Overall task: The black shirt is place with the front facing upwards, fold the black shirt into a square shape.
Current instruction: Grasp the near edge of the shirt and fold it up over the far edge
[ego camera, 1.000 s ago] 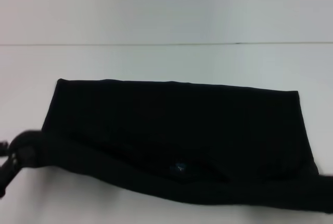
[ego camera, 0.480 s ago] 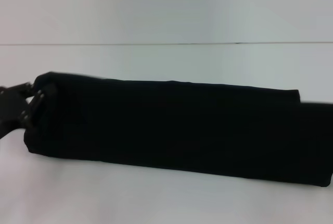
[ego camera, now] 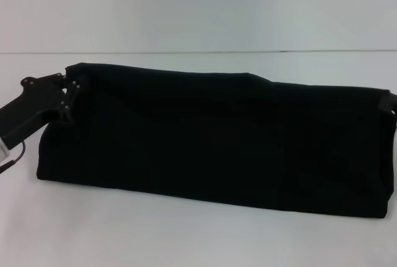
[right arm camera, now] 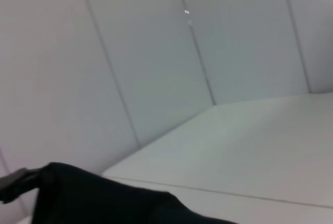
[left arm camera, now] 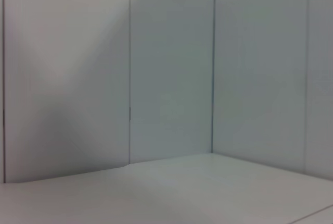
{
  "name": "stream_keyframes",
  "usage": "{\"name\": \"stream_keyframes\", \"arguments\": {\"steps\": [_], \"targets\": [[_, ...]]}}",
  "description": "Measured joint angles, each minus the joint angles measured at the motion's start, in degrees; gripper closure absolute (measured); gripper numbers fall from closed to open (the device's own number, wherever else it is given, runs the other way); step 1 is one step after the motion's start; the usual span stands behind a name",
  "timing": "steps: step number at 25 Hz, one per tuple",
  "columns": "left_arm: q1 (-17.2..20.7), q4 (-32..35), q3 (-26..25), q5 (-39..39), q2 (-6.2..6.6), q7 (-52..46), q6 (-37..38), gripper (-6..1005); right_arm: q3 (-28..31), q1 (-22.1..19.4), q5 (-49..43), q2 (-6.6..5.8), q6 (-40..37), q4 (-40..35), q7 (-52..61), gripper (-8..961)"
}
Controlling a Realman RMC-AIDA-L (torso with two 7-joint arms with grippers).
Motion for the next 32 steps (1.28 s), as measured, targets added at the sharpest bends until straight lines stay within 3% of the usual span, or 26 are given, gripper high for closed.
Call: {"name": "stream_keyframes", "arguments": {"steps": [7,19,26,28,32], "targets": [[-3.06,-0.25,0.26,-0.71,-1.71,4.49,-9.63,956,-2.62,3.82,-0.20,2.99,11.00,-0.87,-0.09,873],[-7.00,-1.55,1.16,-2.71,-3.22,5.75,-25.76,954,-8.55,6.37,-0.20,6.50,27.17,-1.29,2.75,869],[-6.39,-1.61,1.08,-8.52,-3.27,5.02,-29.21,884,-9.06,6.72,-0.19,7.33,31.87,-1.44,3.68,866],[-5.94,-1.59,1.09,-9.10,-3.27,5.01,-29.32,819,-9.67,6.73,-0.19,7.36,32.66,-1.44,4.62,865],[-5.42,-1.41,0.92,-9.15,-3.27,4.61,-29.34,689,-10.22,6.35,-0.15,7.11,33.08,-1.52,6.08,703]]}}
